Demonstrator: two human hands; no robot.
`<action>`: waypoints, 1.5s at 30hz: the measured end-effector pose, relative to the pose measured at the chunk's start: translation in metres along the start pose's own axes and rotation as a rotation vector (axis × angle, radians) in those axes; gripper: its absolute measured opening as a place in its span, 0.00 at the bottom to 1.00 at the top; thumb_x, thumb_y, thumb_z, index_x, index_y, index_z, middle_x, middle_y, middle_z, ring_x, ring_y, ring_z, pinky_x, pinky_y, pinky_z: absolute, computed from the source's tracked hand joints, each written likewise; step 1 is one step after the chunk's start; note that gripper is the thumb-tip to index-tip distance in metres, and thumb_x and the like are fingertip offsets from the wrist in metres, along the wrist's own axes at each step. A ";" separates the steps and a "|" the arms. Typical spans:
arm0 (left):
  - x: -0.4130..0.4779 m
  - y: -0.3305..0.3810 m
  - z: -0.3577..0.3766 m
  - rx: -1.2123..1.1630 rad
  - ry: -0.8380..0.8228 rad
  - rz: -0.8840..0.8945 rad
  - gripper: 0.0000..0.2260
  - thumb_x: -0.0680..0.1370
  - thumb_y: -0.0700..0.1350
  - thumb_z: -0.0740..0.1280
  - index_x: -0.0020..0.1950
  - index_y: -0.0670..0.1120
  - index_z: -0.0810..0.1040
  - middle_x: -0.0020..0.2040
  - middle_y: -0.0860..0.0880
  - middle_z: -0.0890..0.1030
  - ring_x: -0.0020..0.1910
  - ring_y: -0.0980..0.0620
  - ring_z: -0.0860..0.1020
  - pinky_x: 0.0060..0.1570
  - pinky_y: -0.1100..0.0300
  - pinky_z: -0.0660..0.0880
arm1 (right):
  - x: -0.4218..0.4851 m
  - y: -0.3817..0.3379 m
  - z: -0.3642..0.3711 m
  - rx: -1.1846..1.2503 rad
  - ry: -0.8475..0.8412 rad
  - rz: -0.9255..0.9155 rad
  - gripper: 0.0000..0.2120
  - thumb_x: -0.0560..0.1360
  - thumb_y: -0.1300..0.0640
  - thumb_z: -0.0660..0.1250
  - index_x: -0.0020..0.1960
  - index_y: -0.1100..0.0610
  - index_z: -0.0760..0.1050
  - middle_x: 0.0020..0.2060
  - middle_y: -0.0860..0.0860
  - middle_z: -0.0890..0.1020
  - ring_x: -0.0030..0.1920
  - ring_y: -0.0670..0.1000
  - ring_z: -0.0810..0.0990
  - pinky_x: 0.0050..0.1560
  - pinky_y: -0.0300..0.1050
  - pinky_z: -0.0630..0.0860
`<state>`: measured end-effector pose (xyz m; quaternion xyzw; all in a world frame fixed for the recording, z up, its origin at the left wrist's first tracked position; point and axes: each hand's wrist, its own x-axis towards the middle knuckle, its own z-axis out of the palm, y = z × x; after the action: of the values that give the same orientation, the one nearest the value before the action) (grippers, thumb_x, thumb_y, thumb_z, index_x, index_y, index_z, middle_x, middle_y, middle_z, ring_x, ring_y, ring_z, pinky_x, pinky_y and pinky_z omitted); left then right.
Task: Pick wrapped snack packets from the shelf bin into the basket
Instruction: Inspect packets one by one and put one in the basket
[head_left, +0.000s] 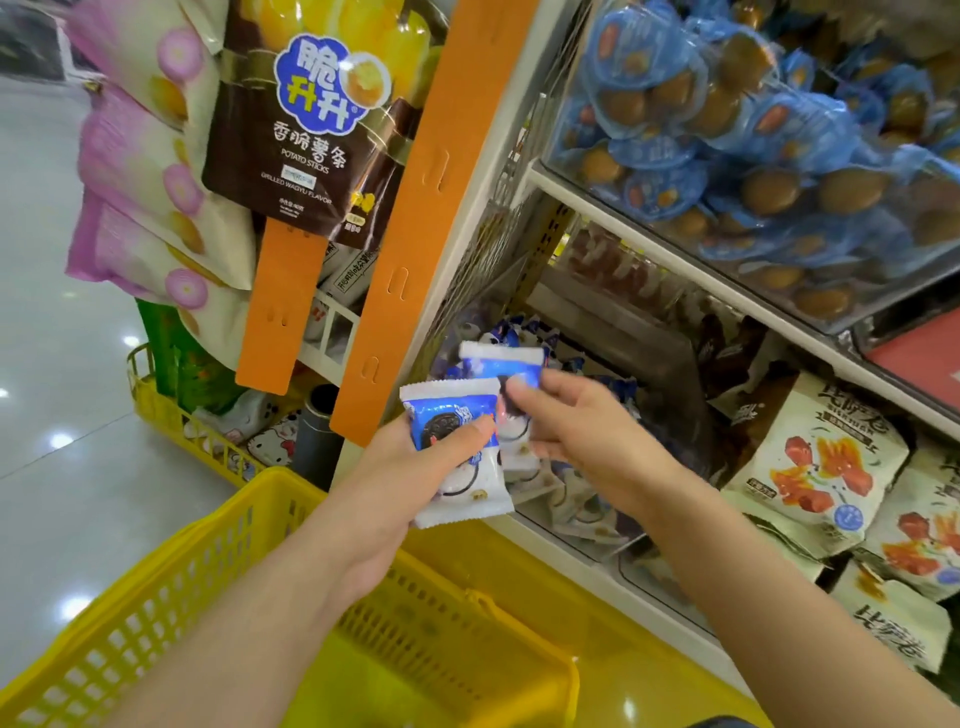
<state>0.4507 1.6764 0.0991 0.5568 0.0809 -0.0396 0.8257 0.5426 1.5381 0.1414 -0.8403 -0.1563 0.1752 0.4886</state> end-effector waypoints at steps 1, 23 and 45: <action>0.002 0.000 -0.001 0.002 0.053 -0.002 0.16 0.71 0.51 0.69 0.58 0.48 0.78 0.50 0.48 0.84 0.51 0.49 0.82 0.56 0.49 0.76 | 0.009 0.000 -0.007 0.026 0.112 -0.016 0.09 0.77 0.51 0.64 0.44 0.53 0.79 0.30 0.44 0.78 0.27 0.39 0.71 0.30 0.32 0.70; 0.029 0.002 0.000 -0.121 0.208 -0.052 0.02 0.74 0.45 0.68 0.45 0.52 0.77 0.33 0.54 0.82 0.27 0.62 0.79 0.23 0.70 0.71 | 0.123 0.054 -0.071 -0.859 0.326 0.362 0.15 0.75 0.51 0.67 0.37 0.61 0.71 0.32 0.55 0.73 0.32 0.52 0.71 0.29 0.43 0.64; 0.043 -0.003 -0.002 -0.082 0.252 -0.085 0.06 0.75 0.45 0.67 0.50 0.50 0.73 0.36 0.51 0.79 0.21 0.63 0.76 0.19 0.71 0.68 | 0.147 0.055 -0.050 -0.450 0.353 0.340 0.22 0.77 0.51 0.63 0.61 0.69 0.72 0.58 0.64 0.77 0.58 0.62 0.75 0.60 0.54 0.72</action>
<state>0.4925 1.6778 0.0878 0.5193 0.2091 -0.0007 0.8286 0.7008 1.5375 0.0950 -0.9586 0.0386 0.0671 0.2739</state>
